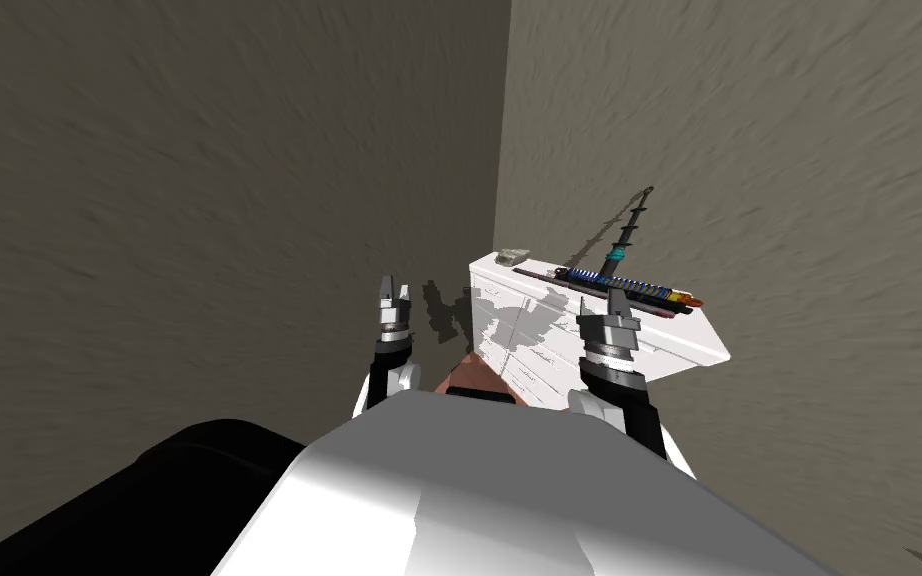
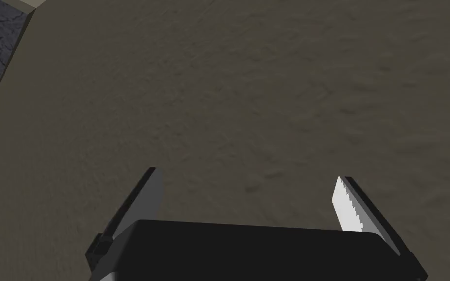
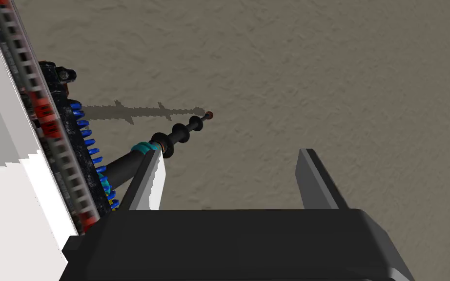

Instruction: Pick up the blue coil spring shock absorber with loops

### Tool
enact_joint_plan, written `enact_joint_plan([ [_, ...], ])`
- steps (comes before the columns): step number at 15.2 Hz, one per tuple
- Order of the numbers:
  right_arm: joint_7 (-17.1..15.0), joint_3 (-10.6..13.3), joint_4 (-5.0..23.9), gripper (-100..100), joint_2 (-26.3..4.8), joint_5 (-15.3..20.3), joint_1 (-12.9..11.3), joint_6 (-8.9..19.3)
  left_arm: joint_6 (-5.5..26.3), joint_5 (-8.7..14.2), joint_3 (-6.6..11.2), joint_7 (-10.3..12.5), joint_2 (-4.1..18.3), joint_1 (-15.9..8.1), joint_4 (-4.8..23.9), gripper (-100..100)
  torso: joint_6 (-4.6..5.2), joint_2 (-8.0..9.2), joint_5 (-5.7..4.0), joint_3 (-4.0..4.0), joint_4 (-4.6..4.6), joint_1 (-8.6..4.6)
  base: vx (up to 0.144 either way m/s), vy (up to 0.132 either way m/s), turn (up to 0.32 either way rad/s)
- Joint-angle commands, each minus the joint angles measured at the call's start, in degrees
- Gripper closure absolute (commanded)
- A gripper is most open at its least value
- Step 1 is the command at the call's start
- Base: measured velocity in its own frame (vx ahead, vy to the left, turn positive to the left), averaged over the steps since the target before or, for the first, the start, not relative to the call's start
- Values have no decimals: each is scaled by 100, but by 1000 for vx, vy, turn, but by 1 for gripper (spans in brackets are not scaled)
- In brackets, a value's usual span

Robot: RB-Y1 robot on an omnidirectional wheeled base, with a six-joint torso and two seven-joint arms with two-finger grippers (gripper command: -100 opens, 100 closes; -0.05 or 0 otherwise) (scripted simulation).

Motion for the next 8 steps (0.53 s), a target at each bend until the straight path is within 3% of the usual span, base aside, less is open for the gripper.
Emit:
enact_joint_plan([
  [1,31,-2,9,-100,-186,13,-40,-92,0,0,0,0,0,0,0,0,0,0,0,0,0,0,-45,12,-7],
  [4,98,-20,100,-100,-527,41,-94,-275,0,0,0,0,0,-1,0,0,1,45,1,25,9,5,-128,14,-32],
  [8,189,-52,278,-100,-977,85,-149,-536,0,0,0,0,0,-1,0,0,1,42,-3,24,9,-14,-92,-27,-18],
])
